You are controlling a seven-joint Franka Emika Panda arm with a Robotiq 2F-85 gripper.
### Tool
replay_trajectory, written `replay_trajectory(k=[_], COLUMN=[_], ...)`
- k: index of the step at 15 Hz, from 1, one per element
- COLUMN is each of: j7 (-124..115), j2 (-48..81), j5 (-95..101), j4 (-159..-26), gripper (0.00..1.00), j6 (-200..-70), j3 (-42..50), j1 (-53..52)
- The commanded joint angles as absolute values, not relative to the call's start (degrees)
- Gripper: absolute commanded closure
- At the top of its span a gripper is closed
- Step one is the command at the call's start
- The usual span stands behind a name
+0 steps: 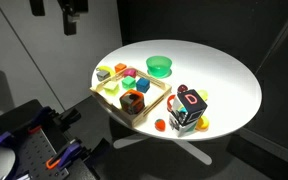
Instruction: Put the orange block onto the tray
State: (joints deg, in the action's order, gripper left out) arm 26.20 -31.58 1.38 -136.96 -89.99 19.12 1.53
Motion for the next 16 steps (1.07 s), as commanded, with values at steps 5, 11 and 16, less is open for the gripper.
replay_trajectory(k=[5, 11, 16], j7=[26.9, 26.3, 24.7], j2=[-31.3, -29.0, -26.0], j5=[0.8, 0.0, -0.6], j4=[-136.9, -135.3, -134.5], gripper=[0.0, 0.0, 0.0], j6=[-89.9, -90.9, -95.1], j3=[17.8, 16.7, 14.0], j1=[3.1, 2.5, 1.9])
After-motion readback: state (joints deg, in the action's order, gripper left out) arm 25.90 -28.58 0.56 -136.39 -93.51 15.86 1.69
